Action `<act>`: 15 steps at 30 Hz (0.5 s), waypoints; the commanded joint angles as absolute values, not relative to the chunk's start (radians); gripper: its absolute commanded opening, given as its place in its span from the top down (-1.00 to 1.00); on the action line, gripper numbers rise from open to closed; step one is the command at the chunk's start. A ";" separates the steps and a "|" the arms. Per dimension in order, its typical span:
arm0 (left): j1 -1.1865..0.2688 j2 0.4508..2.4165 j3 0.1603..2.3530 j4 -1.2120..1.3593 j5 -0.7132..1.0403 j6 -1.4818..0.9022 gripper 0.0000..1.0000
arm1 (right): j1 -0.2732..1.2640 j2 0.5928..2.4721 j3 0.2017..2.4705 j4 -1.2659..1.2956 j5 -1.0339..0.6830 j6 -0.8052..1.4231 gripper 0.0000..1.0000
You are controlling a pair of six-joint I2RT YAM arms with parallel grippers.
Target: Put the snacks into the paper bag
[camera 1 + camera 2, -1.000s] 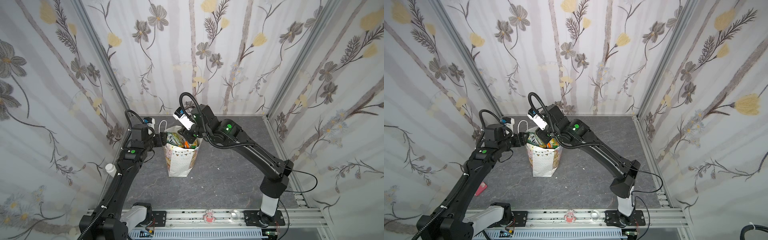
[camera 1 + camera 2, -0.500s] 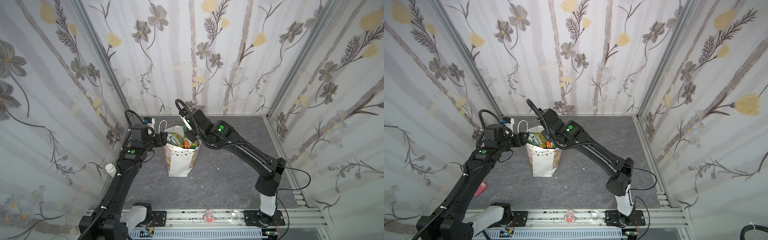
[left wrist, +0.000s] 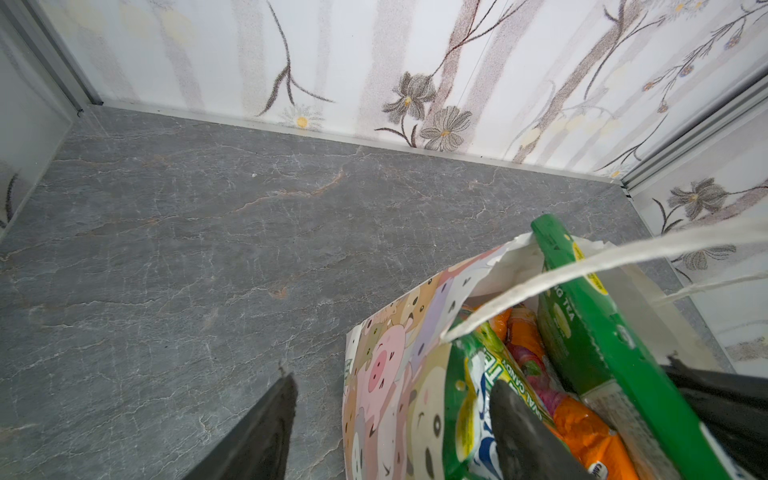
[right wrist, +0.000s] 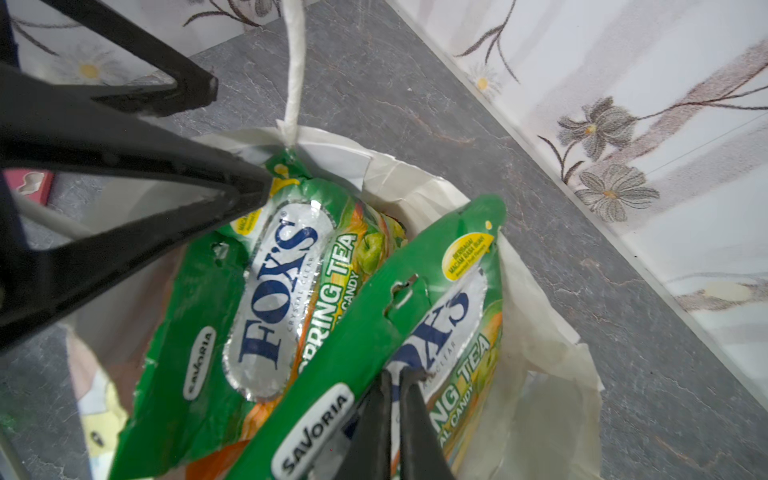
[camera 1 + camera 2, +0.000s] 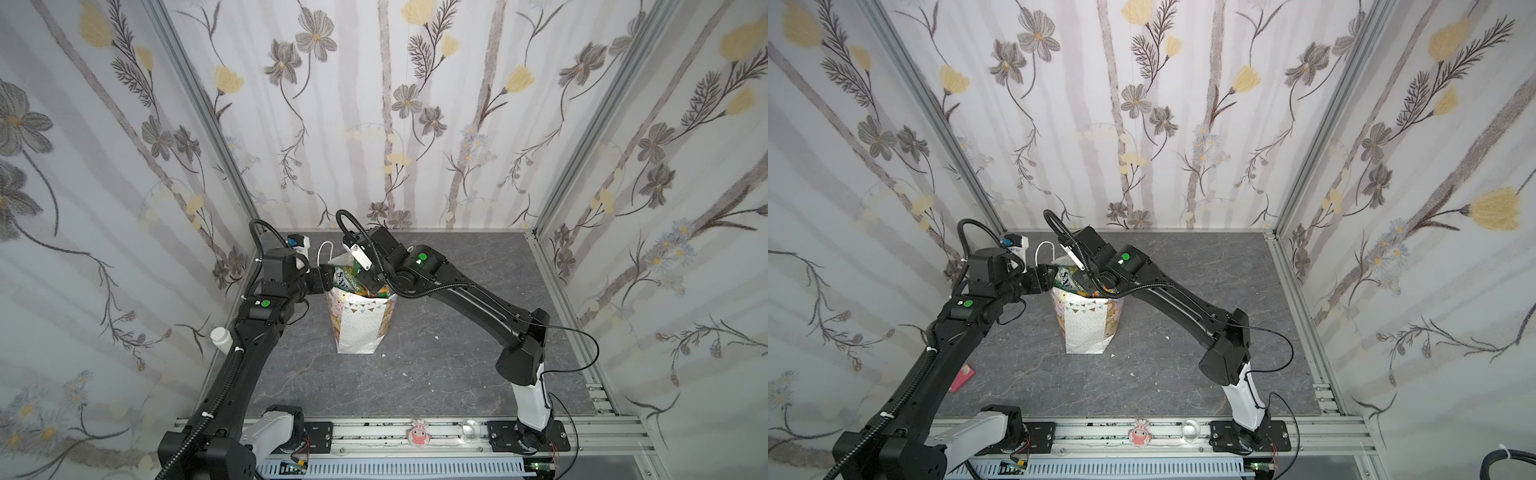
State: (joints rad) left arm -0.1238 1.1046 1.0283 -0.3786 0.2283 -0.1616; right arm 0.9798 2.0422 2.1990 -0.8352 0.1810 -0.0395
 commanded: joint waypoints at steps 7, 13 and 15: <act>-0.122 1.098 1.035 -0.371 0.206 -0.158 -0.47 | 0.982 2.115 2.207 -0.809 0.021 -0.065 0.81; -0.122 1.097 1.035 -0.371 0.205 -0.159 -0.47 | 0.982 2.168 2.256 -0.854 -0.050 -0.069 0.78; -0.122 1.092 1.034 -0.370 0.205 -0.158 -0.47 | 0.983 2.199 2.296 -0.871 -0.056 -0.069 0.77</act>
